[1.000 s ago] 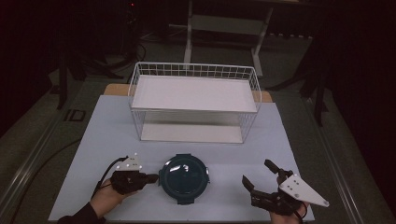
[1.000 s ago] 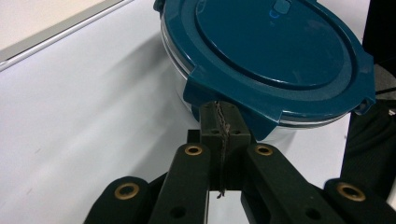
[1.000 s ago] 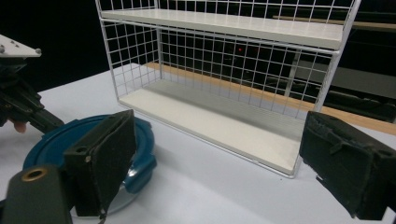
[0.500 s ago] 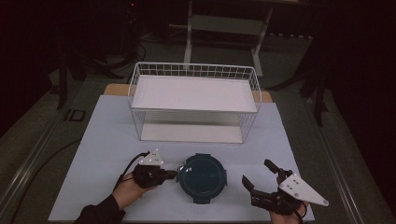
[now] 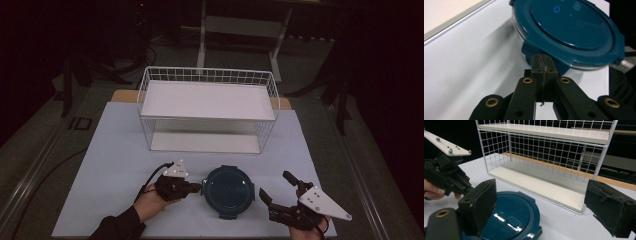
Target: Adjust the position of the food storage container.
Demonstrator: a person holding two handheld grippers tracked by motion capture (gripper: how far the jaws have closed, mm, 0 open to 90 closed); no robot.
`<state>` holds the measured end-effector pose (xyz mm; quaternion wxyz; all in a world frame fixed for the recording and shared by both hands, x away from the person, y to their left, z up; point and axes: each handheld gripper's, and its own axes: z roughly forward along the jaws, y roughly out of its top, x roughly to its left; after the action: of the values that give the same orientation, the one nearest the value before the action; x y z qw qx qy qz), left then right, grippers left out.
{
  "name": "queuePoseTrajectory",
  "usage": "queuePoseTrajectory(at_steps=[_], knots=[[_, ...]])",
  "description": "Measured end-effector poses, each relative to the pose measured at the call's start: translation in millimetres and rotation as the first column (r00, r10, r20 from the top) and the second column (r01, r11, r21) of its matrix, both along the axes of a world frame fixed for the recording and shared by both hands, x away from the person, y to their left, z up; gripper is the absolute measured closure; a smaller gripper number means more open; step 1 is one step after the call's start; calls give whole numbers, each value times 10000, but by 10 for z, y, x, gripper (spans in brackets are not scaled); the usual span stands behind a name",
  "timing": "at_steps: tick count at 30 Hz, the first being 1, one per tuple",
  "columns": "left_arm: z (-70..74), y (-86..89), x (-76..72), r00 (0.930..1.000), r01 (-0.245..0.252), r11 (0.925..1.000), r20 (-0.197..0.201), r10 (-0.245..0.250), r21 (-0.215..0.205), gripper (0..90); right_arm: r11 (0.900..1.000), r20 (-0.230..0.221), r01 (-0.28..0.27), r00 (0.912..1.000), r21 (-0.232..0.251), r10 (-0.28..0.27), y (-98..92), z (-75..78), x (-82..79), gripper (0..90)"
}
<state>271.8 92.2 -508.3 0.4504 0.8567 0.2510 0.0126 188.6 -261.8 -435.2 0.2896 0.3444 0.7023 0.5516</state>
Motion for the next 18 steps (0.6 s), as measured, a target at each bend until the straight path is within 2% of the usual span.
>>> queuePoseTrajectory(at_steps=[6, 8, 10, 12, 15, 17, 18], knots=[[5, -50, -13, 10000, 27, 10000, 33, -27, 43, 898, 10000, -6, -36, 10000, -55, 36, 12, -4, 4, 108], [14, -45, -7, 9999, 123, 9999, -80, -124, -63, 896, 10000, -16, -18, 10000, -51, 18, 11, -3, 2, 109], [30, -41, -25, 9998, 47, 10000, 183, -46, -29, 870, 10000, 5, -45, 10000, 11, 45, 4, -2, 2, 109], [53, -20, -15, 9999, -23, 9999, 164, 25, -127, 725, 10000, -3, -57, 10000, 75, 57, -5, -1, -1, 109], [115, -15, -14, 10000, -96, 9989, 14, 97, -469, 579, 9999, -10, -56, 10000, 98, 56, -4, -5, 3, 109], [174, -24, -19, 9996, -45, 9966, -297, 20, -828, 401, 10000, 6, -62, 10000, -35, 62, 6, -9, -1, 109], [198, -25, -25, 9994, -40, 9948, -353, 4, -1019, 360, 10000, 2, -67, 10000, -56, 67, 9, -10, -4, 109]])
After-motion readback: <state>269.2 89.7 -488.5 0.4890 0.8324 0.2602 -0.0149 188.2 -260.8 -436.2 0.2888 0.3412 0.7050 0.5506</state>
